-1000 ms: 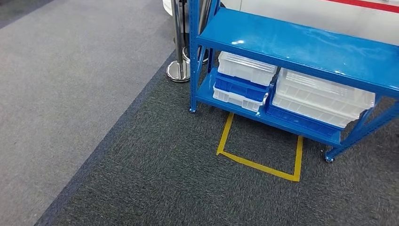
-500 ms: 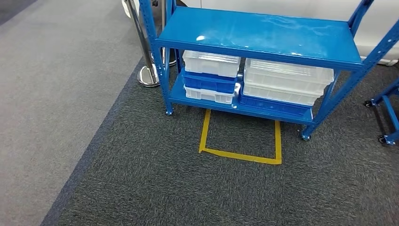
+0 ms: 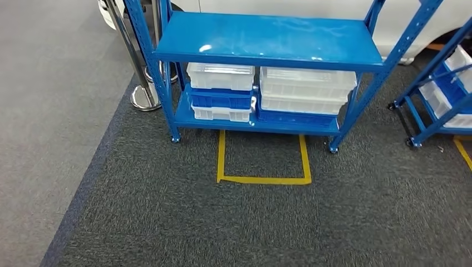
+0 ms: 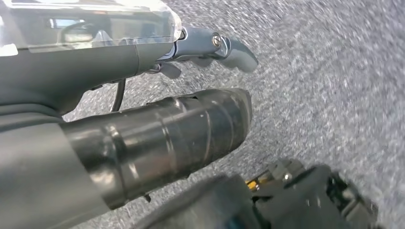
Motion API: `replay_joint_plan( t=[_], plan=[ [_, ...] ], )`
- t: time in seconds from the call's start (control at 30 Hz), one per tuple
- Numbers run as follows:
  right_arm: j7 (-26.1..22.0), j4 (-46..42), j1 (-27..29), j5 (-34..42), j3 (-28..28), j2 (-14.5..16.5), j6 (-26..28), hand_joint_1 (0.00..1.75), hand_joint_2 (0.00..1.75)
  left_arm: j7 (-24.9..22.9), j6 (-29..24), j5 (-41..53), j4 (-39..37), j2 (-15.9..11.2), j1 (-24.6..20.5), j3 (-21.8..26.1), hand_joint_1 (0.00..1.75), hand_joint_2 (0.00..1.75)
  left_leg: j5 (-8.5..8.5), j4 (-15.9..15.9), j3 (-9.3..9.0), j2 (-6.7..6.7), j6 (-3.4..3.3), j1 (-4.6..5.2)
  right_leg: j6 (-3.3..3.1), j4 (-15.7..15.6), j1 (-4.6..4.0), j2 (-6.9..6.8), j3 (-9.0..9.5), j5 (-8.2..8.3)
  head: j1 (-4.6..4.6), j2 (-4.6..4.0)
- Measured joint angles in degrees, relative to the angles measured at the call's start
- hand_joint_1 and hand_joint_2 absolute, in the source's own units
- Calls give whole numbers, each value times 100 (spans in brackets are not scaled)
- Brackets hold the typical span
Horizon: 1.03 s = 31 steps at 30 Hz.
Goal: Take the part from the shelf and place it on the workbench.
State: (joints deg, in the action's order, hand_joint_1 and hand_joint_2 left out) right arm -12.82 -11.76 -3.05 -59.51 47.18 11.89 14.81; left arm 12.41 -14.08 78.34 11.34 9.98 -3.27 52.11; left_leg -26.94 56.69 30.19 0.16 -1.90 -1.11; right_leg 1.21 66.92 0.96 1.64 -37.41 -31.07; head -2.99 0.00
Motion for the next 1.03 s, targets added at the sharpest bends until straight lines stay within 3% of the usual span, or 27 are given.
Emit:
replay_joint_plan(
  t=[0.07, 0.1, 0.13, 0.17, 0.23, 0.27, 0.3, 0.37, 0.43, 0.5, 0.57, 0.6, 0.63, 0.7, 0.77, 0.9, 0.97, 1.03],
  plan=[
    [0, 0, -6, -19, -2, 0, -4, 0, 0, -12, 27, -9, 0, -2, 19, 7, 0, 0, -8, 4, 4, 160, -11, 13, 25, 622, 10, -104, -298, -255, -2, 0],
    [0, 0, -2, -29, -3, 0, -9, 0, 0, -23, 40, -15, 0, -4, 23, 11, 0, 0, -16, 8, 3, 239, -7, 16, 32, 700, 18, -122, -328, -229, -1, 0],
    [0, 0, 3, -40, -3, -1, -13, 0, 0, -34, 51, -20, 0, -5, 20, 14, 0, 0, -27, 13, -2, 311, 3, 16, 34, 572, 25, -147, -252, -109, -2, 0],
    [1, 0, 6, -49, -3, -3, -15, 0, 0, -47, 61, -26, 0, -5, 12, 16, 0, 0, -42, 20, -13, 372, 17, 16, 26, 238, 29, -212, -66, 82, -2, 0],
    [1, 0, -7, -60, -5, -9, -15, 0, 0, -74, 71, -33, 0, -4, 1, 28, 0, 0, -84, 42, -41, 481, 73, 33, -28, -509, -3, -474, 328, 342, -1, 0],
    [0, 0, -18, -64, -8, -11, -15, 0, 0, -91, 73, -35, 1, -5, -4, 39, 0, 0, -104, 51, -58, 530, 107, 45, -63, -727, -28, -559, 435, 391, 1, 0],
    [-1, 0, -25, -68, -11, -11, -15, 0, 0, -109, 74, -36, 1, -5, -11, 51, 0, 0, -117, 53, -75, 580, 143, 57, -98, -807, -54, -589, 461, 382, 2, 0],
    [0, 0, -26, -77, -19, -11, -15, 0, 0, -143, 77, -38, 1, -6, -34, 72, 0, 0, -138, 46, -112, 652, 213, 55, -166, -818, -60, -459, 449, 404, 3, 0],
    [10, 0, -27, -82, -26, -10, -13, 0, 0, -176, 81, -39, 1, -6, -42, 90, 0, 0, -290, 211, -68, 464, 273, 33, -249, -859, -32, -361, 459, 439, 4, 0],
    [26, 0, -37, -84, -33, -10, -4, 0, 0, -197, 87, -39, 1, -7, -31, 104, 0, 0, -660, 821, 200, 158, 302, 14, -312, -876, -23, -275, 452, 461, 7, 0],
    [41, 0, -40, -85, -37, -11, 3, 0, 0, -192, 97, -38, -1, -7, -17, 110, 0, 0, -939, 1525, 542, 50, 316, 10, -333, -864, -39, -183, 437, 460, 7, 0],
    [54, 0, -38, -85, -38, -11, 4, 0, 0, -176, 102, -37, -1, -7, -9, 110, 0, 0, -922, 1654, 618, 39, 316, 10, -335, -852, -46, -140, 435, 456, 7, 0],
    [68, 0, -36, -85, -38, -11, 4, 0, 0, -155, 106, -36, -1, -6, -4, 111, 0, 0, -797, 1579, 601, 36, 310, 9, -334, -837, -49, -99, 436, 451, 8, 0],
    [91, 0, -34, -86, -38, -8, 1, 0, 0, -113, 113, -30, 0, -7, 0, 111, 0, 0, -382, 903, 324, 19, 268, 11, -321, -812, -51, -36, 443, 435, 7, 0],
    [102, 2, -37, -94, -39, -3, -17, 0, 0, -104, 113, -21, 0, -11, -10, 111, 0, 0, -153, 279, 72, -14, 216, 31, -278, -789, -66, -2, 435, 421, 6, 0],
    [132, 4, -34, -125, -42, -1, -42, 0, 0, -145, 113, -10, 1, -21, -20, 112, 0, 0, -99, 74, 0, -21, 112, 41, -141, -777, -64, 3, 426, 410, 5, 0],
    [138, 4, -32, -142, -43, -2, -46, 0, 0, -174, 114, -8, 0, -23, -22, 113, 0, 0, -51, 22, -24, 9, 35, 9, -88, -480, -60, -43, 305, 194, -1, 0],
    [140, 4, -33, -158, -45, -2, -50, 0, 0, -196, 116, -7, 0, -22, -26, 113, 0, 0, -38, 15, -17, 34, 4, 6, -61, 35, -50, -84, 71, -118, -6, 0]
  ],
)
